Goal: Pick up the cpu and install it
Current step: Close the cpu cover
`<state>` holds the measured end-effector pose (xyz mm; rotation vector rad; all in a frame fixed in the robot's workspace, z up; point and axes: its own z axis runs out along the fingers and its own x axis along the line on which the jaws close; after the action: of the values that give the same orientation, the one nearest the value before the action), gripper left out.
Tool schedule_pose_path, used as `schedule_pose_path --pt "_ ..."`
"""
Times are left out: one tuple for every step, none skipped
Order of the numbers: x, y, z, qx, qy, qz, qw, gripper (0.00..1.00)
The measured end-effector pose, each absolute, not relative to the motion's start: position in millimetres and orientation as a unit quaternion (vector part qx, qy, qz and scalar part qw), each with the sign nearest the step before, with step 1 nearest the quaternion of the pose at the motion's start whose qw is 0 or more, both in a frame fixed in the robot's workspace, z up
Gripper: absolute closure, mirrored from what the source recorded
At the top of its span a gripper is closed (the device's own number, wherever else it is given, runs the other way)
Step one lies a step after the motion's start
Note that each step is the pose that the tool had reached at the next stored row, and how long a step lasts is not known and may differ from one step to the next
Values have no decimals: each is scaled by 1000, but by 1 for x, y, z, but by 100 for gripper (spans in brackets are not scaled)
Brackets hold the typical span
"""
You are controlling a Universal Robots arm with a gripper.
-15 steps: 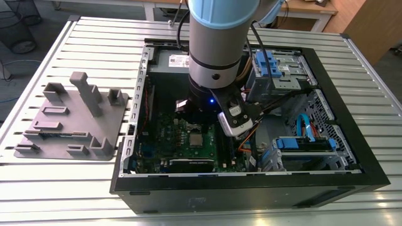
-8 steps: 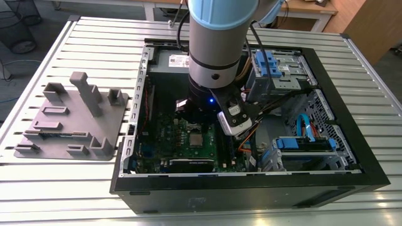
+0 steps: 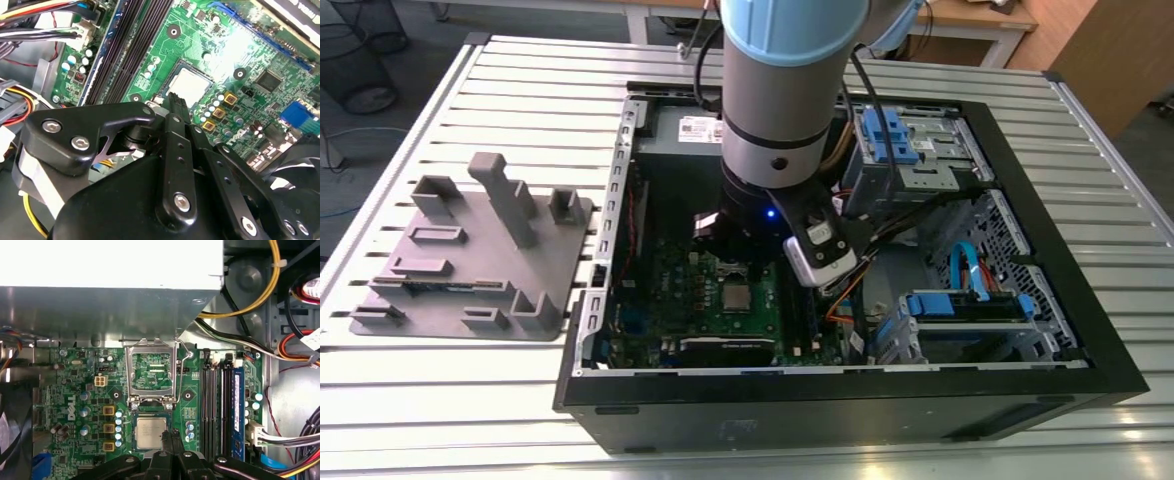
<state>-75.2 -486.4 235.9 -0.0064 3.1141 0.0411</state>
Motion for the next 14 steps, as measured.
schedule_pose_path --pt "-75 -486 236 -8 1000 13 13 89" --pt "-75 -486 235 -15 1000 13 13 89" --pt "-75 -486 235 -22 1000 14 13 89" --pt "-75 -486 235 -29 999 14 13 89" --pt "-75 -486 235 -37 999 14 13 89" --pt "-75 -486 234 -44 999 14 13 89" --pt "-75 -486 234 -52 998 14 13 89" --pt "-75 -486 234 -59 998 14 13 89" --pt "-75 -486 234 -64 998 14 13 89" --pt "-75 -486 234 -68 997 14 13 89" --pt "-74 -486 233 -70 997 14 13 89" --pt "-74 -486 233 -70 997 14 13 89" --pt "-74 -486 233 -70 997 14 13 89" --pt "-74 -486 233 -70 997 14 13 89"
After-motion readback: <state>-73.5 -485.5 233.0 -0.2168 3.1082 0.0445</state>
